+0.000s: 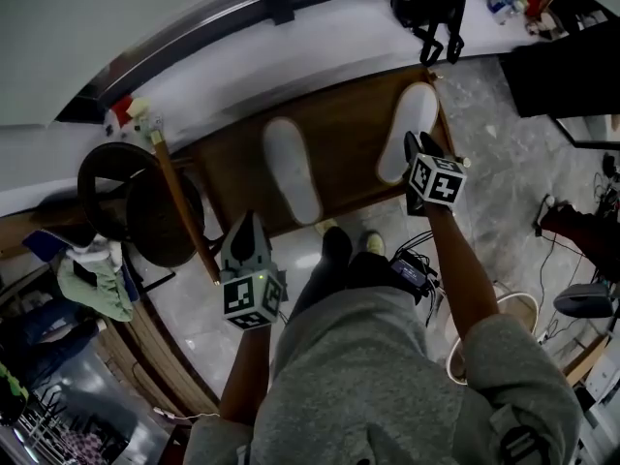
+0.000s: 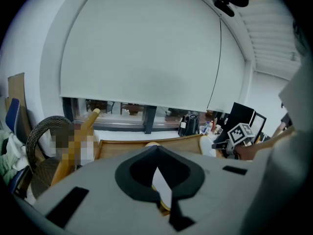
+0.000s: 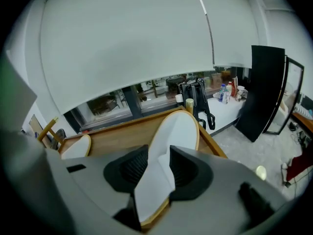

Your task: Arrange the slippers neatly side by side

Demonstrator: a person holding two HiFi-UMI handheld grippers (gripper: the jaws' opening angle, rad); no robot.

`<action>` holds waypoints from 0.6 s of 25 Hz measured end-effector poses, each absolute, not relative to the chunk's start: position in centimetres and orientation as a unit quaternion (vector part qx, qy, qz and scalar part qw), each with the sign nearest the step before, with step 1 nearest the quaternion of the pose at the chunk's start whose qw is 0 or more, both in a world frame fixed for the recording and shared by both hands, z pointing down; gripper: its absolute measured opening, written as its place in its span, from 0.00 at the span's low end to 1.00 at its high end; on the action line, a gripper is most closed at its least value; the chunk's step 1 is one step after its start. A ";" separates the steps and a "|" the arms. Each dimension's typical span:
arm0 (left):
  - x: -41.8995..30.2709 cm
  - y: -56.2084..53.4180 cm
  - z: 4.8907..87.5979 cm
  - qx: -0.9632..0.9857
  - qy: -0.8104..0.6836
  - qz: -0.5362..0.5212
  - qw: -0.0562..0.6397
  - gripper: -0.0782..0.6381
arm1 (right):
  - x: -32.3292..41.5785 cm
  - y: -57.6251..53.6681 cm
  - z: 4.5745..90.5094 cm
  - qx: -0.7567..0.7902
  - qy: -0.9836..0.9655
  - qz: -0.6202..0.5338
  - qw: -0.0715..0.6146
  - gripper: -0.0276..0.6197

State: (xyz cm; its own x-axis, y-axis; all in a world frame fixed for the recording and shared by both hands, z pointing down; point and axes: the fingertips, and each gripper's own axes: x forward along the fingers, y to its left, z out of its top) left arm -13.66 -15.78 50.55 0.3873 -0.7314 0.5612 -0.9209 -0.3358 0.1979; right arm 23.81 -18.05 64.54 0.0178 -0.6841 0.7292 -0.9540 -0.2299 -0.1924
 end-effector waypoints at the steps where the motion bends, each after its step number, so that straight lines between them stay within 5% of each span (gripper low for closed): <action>1: -13.8 -15.8 50.5 0.793 -0.522 0.191 0.248 0.13 | 24.0 -18.2 65.0 0.691 -0.590 0.375 0.185 0.23; 15: -15.9 -15.8 51.3 0.774 -0.538 0.210 0.258 0.13 | 25.1 -19.8 67.4 0.709 -0.539 0.407 0.203 0.22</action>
